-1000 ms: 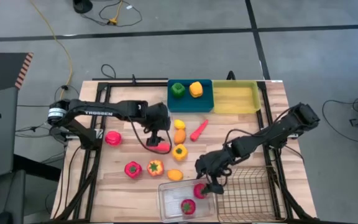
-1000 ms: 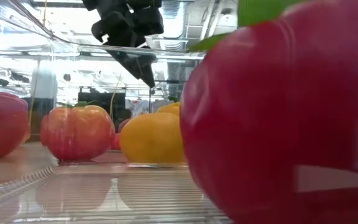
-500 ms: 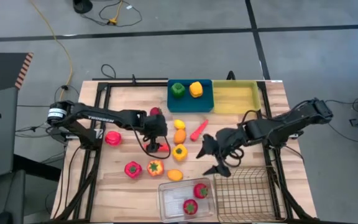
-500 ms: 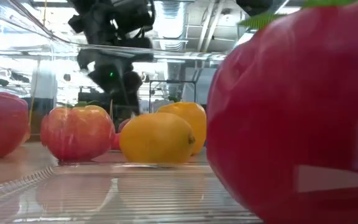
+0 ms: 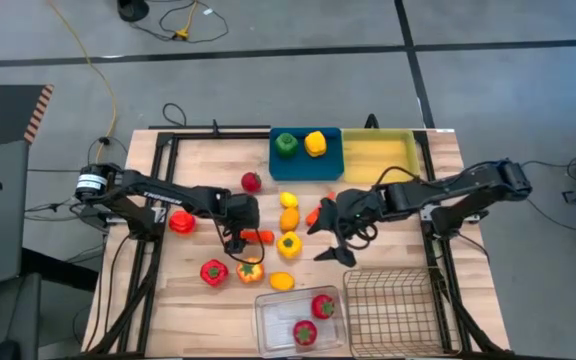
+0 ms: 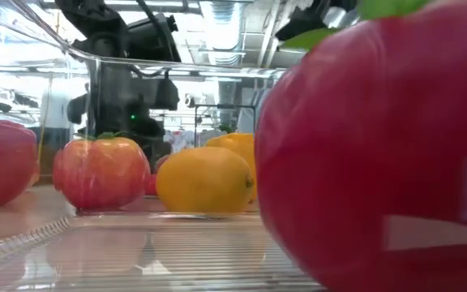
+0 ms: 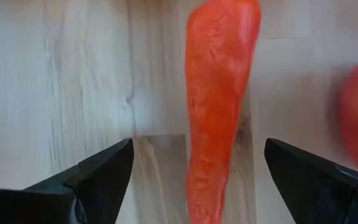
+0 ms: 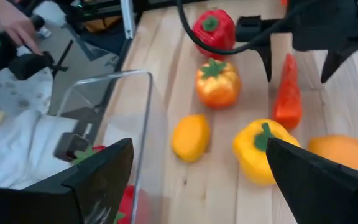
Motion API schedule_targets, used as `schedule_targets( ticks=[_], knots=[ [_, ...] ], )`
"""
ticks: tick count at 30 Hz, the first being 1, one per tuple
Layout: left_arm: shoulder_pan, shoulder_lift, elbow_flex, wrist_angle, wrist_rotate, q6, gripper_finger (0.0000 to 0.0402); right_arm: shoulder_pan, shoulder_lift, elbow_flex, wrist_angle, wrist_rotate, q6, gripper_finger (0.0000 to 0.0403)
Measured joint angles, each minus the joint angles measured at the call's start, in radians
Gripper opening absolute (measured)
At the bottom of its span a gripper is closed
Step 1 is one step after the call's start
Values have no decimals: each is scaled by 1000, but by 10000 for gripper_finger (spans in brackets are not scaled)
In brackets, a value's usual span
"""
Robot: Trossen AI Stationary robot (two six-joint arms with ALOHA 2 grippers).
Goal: Sort produce into baskets
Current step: Put the carrot into the wire basket
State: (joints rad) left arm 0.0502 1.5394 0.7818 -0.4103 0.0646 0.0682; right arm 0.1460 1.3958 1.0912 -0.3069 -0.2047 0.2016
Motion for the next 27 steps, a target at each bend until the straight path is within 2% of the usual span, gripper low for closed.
schedule_targets(
  ticks=[6,18,22,27],
  knots=[
    [0,0,-37,32,-5,-2,309,-25,58,0,3,0,0,393],
    [0,0,-55,44,-9,-1,156,-45,116,0,7,3,0,393],
    [0,0,-55,46,-9,-1,103,-44,115,0,8,61,0,393],
    [0,0,-45,38,-9,-1,63,-44,115,0,9,77,-1,393]
  ],
)
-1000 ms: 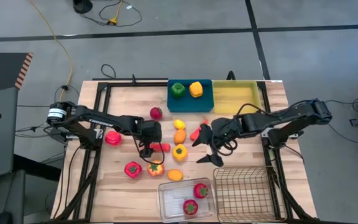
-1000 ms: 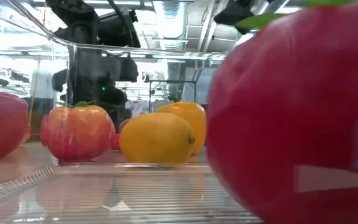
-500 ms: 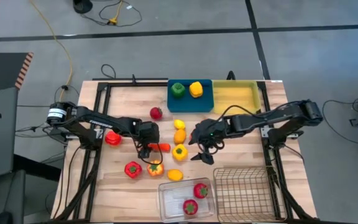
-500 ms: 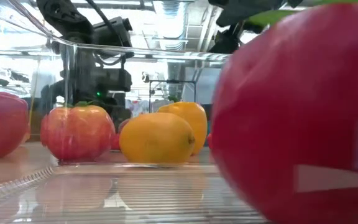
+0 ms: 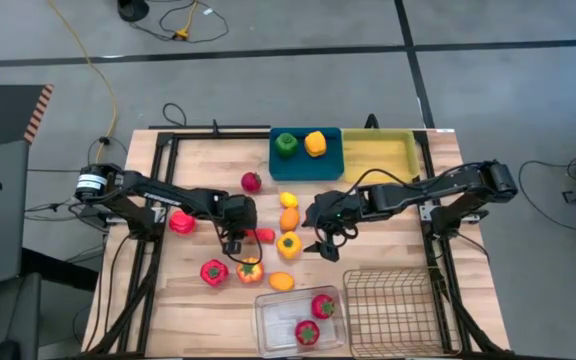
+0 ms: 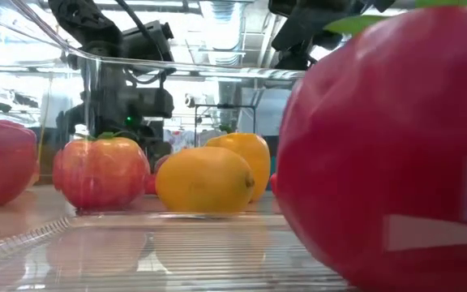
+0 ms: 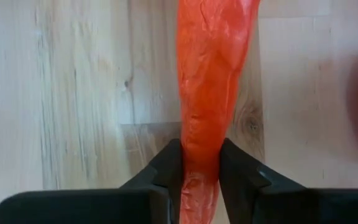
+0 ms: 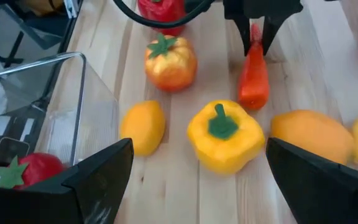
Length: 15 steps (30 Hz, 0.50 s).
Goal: Sort produce into baskets
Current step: Put the carrot into the wire basket
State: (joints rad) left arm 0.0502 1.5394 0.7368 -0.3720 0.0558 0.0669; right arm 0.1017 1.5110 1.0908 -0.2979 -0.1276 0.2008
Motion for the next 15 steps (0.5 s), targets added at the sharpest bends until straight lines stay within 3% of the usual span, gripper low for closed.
schedule_targets(
  ticks=[7,15],
  knots=[
    [3,0,105,-61,-3,0,75,0,0,0,1,3,0,393],
    [3,0,264,-140,-13,26,76,0,0,0,89,134,-125,393]
  ],
)
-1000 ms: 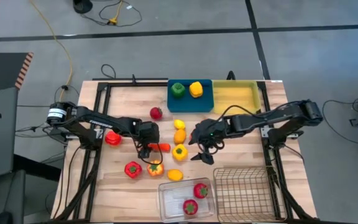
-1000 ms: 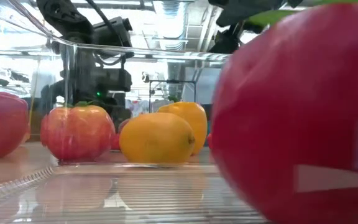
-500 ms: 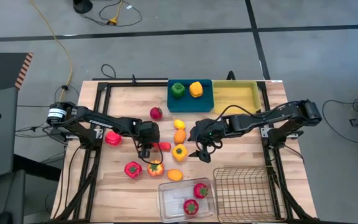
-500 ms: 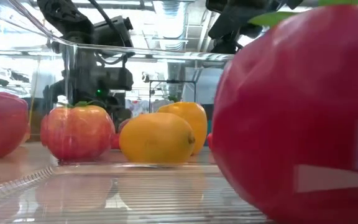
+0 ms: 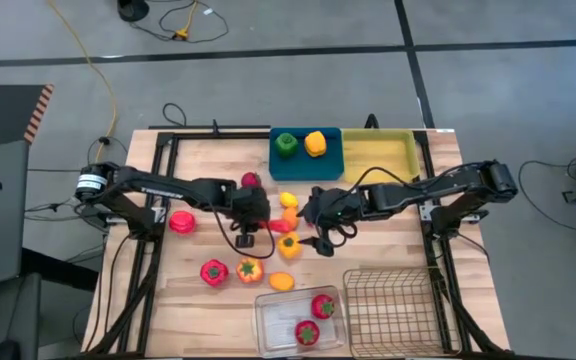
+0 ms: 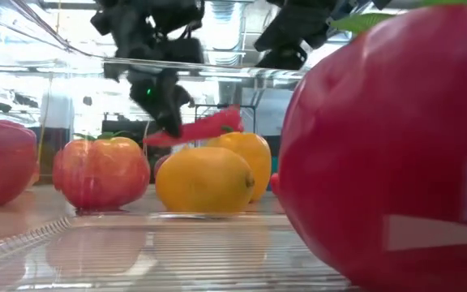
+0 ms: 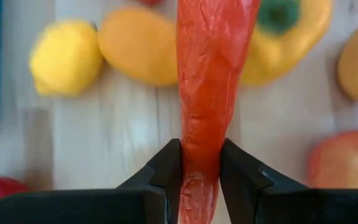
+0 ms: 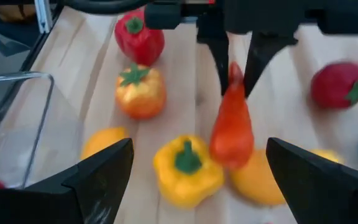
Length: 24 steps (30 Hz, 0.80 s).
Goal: Sort produce into baskets
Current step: Put the carrot into the wire basket
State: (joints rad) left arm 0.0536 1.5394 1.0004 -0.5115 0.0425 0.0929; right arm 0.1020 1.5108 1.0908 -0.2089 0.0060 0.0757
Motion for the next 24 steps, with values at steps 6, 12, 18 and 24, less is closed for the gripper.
schedule_targets(
  ticks=[6,12,18,24],
  knots=[
    [0,0,107,-21,-2,0,77,0,0,0,39,69,-57,393],
    [0,0,165,-13,-2,0,77,0,0,0,39,120,-59,393],
    [0,0,171,-10,22,-9,77,-1,0,0,36,180,-78,392],
    [0,0,171,12,22,-9,77,0,0,0,23,180,-77,358]
  ],
)
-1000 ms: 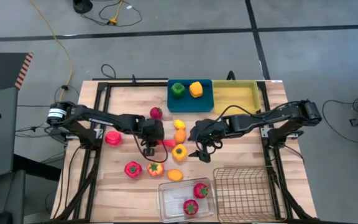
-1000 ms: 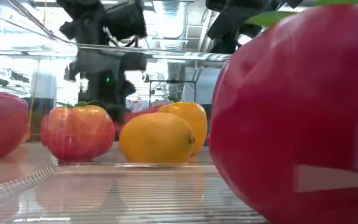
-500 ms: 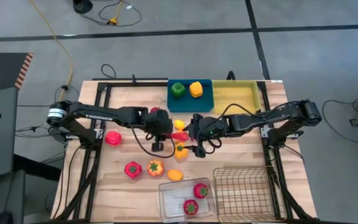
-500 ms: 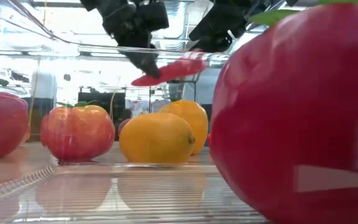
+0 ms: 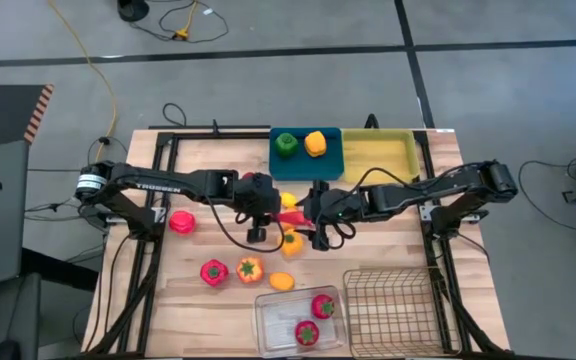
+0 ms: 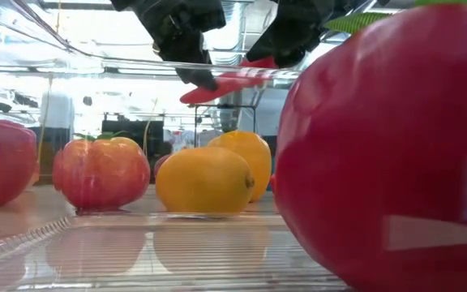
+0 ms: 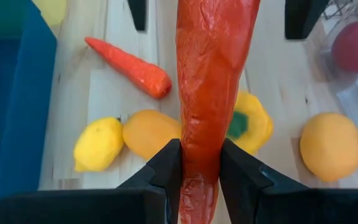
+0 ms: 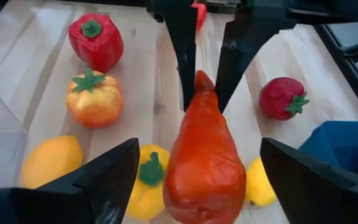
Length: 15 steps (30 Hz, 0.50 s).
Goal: Sort produce into baskets
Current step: Put the carrot into the wire basket
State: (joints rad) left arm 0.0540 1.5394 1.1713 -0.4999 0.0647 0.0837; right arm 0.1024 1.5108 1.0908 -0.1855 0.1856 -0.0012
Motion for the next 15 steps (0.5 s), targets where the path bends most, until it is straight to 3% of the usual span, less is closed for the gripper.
schedule_targets(
  ticks=[15],
  knots=[
    [0,0,0,6,-1,0,77,0,0,0,-27,-1,2,219]
  ],
)
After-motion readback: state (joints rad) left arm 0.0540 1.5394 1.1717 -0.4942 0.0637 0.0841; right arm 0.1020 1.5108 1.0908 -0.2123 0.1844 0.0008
